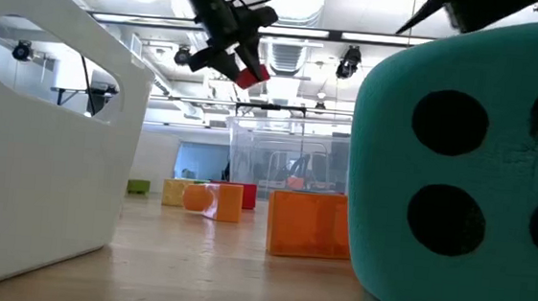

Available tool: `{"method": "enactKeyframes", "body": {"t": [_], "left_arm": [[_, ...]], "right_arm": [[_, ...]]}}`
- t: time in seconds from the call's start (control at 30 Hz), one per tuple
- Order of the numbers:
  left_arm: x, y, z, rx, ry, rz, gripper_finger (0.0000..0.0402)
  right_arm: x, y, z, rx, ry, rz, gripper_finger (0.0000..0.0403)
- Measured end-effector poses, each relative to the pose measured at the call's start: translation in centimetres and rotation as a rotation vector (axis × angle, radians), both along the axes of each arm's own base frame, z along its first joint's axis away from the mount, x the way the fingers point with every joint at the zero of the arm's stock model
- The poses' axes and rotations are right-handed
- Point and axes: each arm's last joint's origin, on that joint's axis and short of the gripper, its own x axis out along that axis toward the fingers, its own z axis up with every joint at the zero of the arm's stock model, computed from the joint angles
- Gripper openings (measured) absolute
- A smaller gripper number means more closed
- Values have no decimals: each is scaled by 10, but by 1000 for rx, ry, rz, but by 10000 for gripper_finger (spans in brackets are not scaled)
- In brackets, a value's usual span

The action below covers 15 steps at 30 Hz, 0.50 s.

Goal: Pick & Place Toys
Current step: Put the red game piece into the transparent bin

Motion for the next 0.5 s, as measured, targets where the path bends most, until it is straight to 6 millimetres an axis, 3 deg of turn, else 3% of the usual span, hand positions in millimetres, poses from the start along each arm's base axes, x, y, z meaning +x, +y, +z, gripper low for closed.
{"method": "enactKeyframes", "body": {"t": [0.23,0.5], "left_arm": [[-5,14,-3,15,17,19,164],[-4,17,-6,8,24,16,164]], "right_arm": [[23,-21,-8,56,76,-49,212],[44,-46,-31,147,180,-85,212]]}}
